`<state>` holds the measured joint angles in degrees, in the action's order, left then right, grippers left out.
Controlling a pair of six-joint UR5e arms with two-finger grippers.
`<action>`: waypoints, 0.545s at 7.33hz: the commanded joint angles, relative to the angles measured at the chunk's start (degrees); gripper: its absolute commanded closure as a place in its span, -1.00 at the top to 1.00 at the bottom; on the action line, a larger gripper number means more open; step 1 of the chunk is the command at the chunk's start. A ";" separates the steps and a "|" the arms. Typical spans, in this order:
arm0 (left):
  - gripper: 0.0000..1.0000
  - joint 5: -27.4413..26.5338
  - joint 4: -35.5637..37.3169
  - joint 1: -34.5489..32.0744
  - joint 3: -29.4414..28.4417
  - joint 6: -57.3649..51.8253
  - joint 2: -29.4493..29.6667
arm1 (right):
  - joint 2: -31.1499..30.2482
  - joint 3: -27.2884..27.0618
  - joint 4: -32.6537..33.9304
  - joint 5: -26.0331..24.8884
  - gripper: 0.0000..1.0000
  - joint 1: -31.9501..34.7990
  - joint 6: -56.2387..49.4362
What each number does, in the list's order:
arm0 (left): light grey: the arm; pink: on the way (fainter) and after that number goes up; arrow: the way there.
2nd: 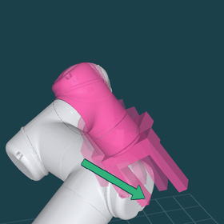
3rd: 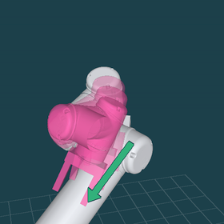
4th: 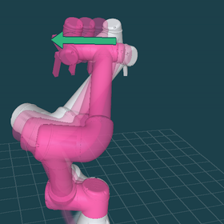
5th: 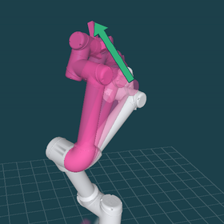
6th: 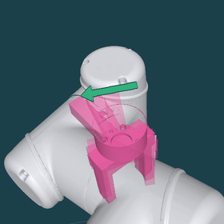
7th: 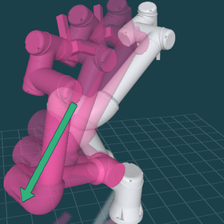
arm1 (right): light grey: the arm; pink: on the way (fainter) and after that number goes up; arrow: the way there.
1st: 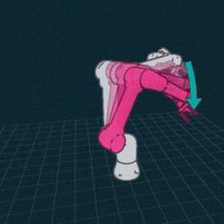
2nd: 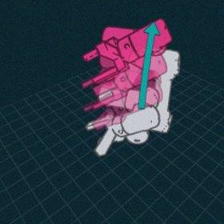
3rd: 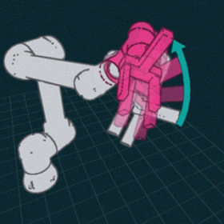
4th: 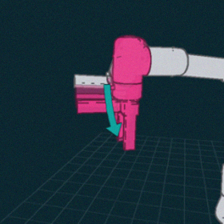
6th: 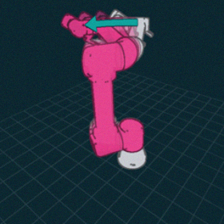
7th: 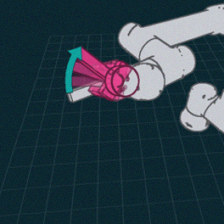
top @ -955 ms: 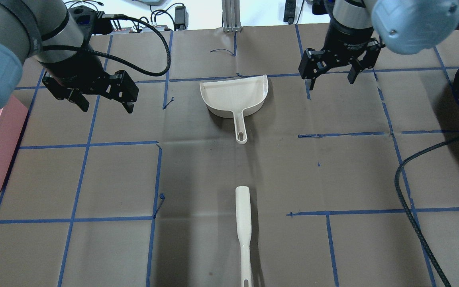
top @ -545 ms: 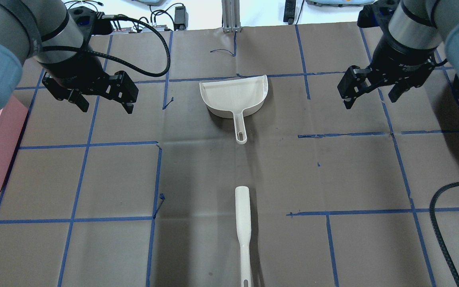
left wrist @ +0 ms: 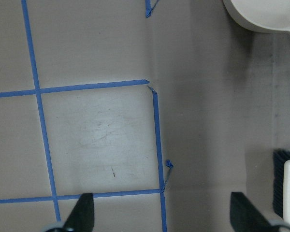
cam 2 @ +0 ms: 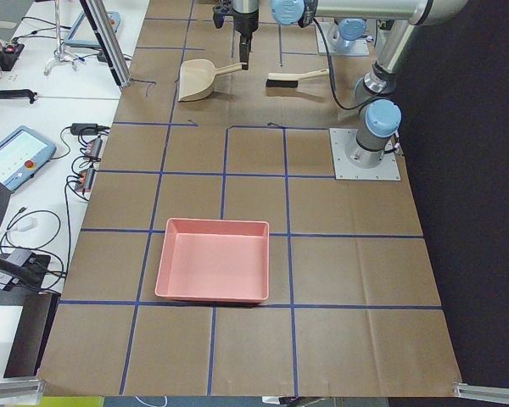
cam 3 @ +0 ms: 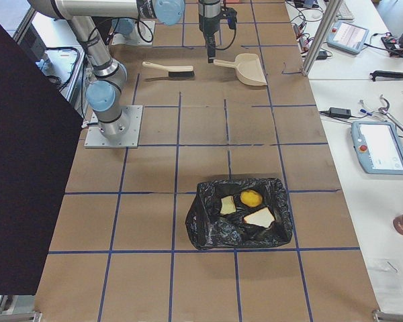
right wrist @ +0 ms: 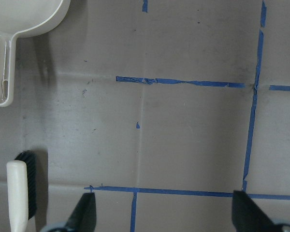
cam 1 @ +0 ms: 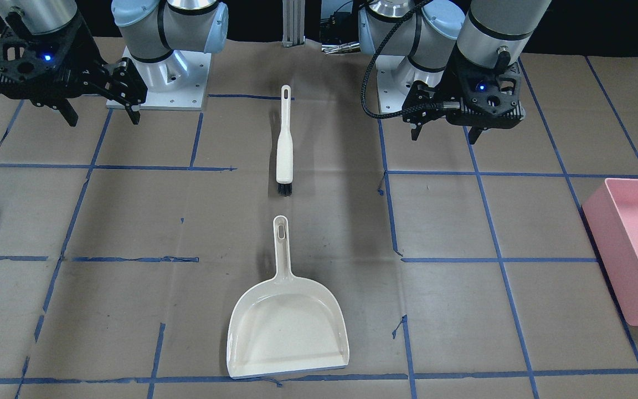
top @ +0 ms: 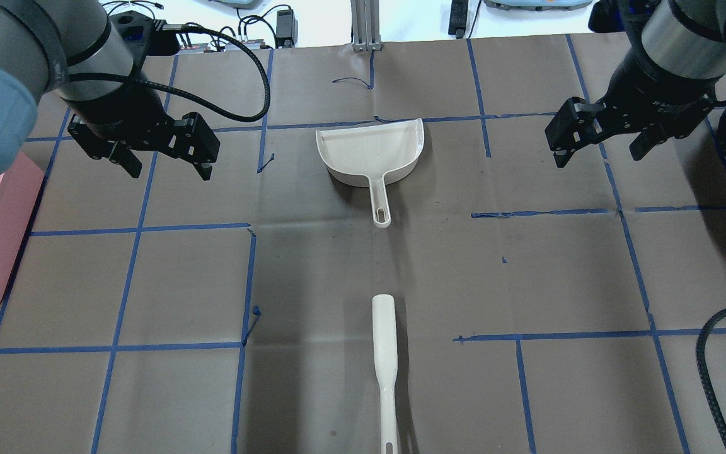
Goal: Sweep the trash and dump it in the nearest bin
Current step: 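Open the right gripper and lift it away from the dustpan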
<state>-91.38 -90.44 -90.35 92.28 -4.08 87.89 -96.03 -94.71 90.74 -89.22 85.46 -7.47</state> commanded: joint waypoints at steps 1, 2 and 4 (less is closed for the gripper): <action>1.00 2.76 0.00 0.08 -0.09 0.21 -0.17 | 4.16 4.41 -0.90 -0.51 1.00 1.72 1.41; 1.00 2.61 -0.17 0.08 0.00 0.30 -0.18 | 6.36 6.79 -1.52 -0.78 1.00 3.90 1.67; 1.00 2.17 -0.61 0.08 0.00 0.03 -0.26 | 6.38 6.38 -1.53 -0.78 1.00 4.19 1.06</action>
<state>-89.11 -90.81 -90.27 92.27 -3.97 87.69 -90.02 -88.58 89.33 -89.94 89.24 -6.11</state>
